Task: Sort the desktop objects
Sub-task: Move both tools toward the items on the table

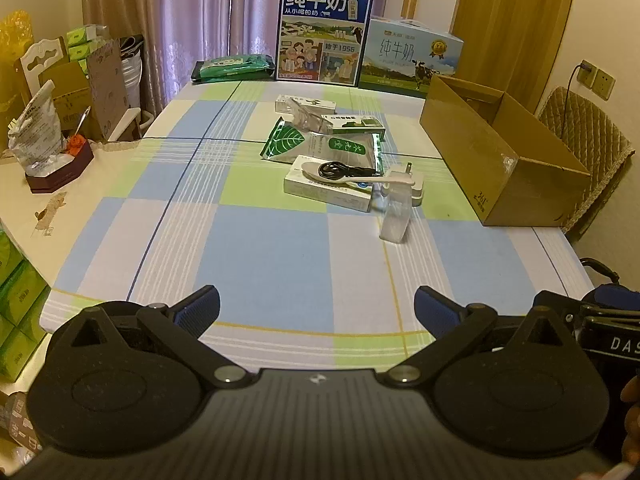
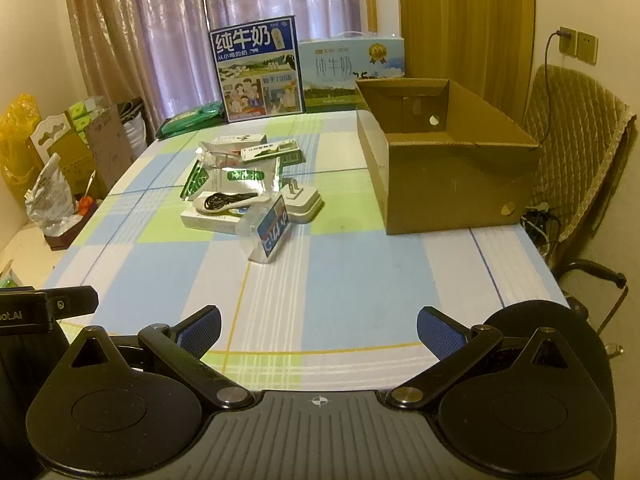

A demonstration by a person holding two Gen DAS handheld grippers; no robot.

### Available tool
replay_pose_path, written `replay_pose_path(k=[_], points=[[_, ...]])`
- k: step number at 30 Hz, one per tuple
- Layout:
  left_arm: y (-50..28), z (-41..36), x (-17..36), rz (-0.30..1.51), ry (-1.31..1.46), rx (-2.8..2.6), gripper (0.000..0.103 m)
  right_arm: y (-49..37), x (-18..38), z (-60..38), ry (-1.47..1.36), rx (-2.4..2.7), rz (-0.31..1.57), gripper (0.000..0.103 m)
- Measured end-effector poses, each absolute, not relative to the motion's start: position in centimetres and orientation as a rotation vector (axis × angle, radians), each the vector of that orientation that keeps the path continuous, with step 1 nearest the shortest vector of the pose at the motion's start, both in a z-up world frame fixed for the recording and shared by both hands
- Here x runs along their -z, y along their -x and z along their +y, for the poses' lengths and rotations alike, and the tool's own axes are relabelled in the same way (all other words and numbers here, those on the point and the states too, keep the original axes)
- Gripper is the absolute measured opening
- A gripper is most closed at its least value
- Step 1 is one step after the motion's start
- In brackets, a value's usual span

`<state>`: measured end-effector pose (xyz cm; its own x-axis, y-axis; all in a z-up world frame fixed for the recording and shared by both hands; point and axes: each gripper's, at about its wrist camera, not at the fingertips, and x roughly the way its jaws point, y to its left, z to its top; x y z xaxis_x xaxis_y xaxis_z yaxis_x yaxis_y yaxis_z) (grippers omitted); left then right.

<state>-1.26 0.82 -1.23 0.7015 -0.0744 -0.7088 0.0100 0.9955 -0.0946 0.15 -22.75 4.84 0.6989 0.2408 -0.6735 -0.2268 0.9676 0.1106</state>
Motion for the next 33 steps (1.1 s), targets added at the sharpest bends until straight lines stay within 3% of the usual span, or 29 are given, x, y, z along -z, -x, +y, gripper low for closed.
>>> replay_pose_path(k=[33], points=[[0.4,0.9,1.7,0.808,0.083,0.055,0.102,-1.2,-3.5,-23.0,-0.030,-0.263,0.802,0.101]])
